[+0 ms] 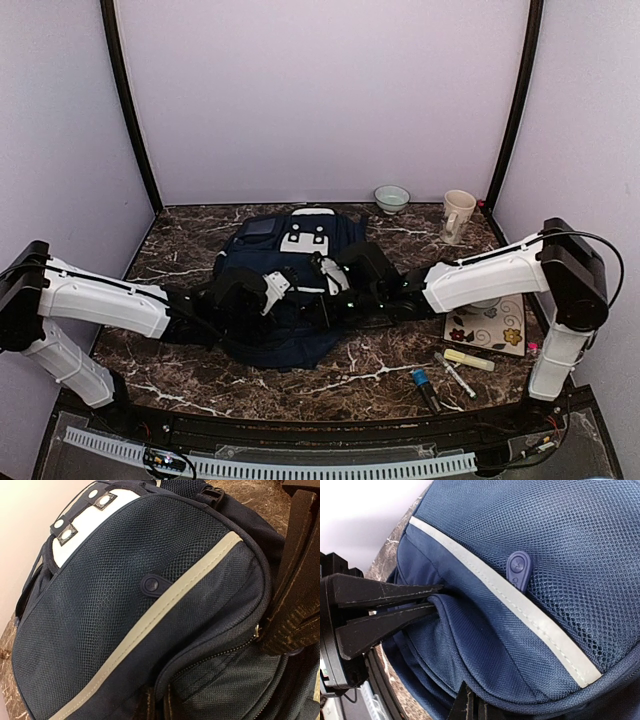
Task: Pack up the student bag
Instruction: Unzip the upper front pocket of the student bag.
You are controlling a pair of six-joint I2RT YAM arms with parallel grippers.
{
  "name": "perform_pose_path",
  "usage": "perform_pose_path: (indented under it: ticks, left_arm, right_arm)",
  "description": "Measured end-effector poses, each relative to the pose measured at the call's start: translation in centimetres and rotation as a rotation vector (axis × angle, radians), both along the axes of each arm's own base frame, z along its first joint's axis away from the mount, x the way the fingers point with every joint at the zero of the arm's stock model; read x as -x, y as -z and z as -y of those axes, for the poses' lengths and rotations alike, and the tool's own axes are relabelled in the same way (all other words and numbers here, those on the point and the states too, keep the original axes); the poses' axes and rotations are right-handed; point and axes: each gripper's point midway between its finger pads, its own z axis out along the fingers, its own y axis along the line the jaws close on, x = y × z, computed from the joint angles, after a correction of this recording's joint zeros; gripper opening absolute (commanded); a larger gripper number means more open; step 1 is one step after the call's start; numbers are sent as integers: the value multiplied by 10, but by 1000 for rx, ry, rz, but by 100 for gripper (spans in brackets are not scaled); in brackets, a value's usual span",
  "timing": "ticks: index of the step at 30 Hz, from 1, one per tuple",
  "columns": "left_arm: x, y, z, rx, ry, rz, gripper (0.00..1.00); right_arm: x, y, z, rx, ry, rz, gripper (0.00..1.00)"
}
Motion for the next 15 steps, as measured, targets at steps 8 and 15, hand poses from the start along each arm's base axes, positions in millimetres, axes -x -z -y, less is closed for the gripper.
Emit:
perform_pose_path:
  ticks: [8, 15]
  left_arm:
    - [5, -9, -3, 70, 13, 29, 0]
    - [7, -23, 4, 137, 36, 58, 0]
  right_arm:
    - [10, -19, -18, -104, -68, 2, 37]
    - [36, -68, -8, -171, -186, 184, 54]
